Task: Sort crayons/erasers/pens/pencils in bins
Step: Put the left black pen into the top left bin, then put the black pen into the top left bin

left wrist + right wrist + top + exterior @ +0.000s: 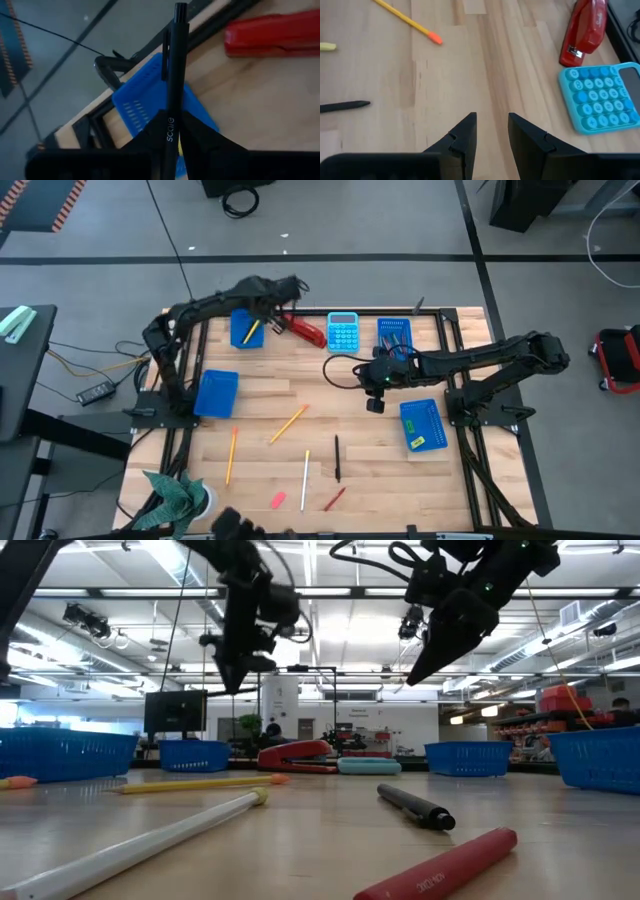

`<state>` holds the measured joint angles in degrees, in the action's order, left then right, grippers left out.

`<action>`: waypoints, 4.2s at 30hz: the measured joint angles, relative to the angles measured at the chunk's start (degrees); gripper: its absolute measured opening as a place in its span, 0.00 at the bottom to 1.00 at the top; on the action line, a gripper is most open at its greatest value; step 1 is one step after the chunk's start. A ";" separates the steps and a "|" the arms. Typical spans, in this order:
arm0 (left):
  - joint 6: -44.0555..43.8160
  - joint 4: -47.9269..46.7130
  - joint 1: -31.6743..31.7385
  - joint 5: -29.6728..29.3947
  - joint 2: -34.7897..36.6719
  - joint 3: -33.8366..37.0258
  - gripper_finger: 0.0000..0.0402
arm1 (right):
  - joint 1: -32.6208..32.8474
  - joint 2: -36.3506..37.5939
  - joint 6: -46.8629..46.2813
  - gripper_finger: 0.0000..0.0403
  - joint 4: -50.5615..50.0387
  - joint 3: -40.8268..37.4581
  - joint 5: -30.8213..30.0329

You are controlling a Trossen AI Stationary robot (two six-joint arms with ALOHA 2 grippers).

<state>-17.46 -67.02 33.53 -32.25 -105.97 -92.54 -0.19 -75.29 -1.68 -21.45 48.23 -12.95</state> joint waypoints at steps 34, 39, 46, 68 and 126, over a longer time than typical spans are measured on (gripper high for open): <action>12.51 17.01 10.75 8.66 0.00 16.56 0.34 | -1.17 0.00 4.40 0.29 4.56 -6.82 -0.02; 11.96 11.34 8.16 8.51 0.00 12.20 0.44 | -1.18 0.00 5.30 0.29 4.55 -6.82 -0.02; 2.57 1.17 -2.24 8.55 0.38 4.29 0.47 | -1.09 0.00 5.65 0.29 1.64 -6.80 -0.02; -37.01 29.21 -49.28 6.87 1.38 19.62 0.43 | -0.78 0.00 -4.60 0.29 -6.42 -6.80 -0.02; 97.72 63.66 -48.30 34.11 -9.12 20.67 0.43 | 30.82 0.02 -76.24 0.29 -17.98 -6.78 -14.70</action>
<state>80.26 -3.37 -14.77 1.86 -115.09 -71.87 30.63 -75.27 -77.93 -39.44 41.45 -27.65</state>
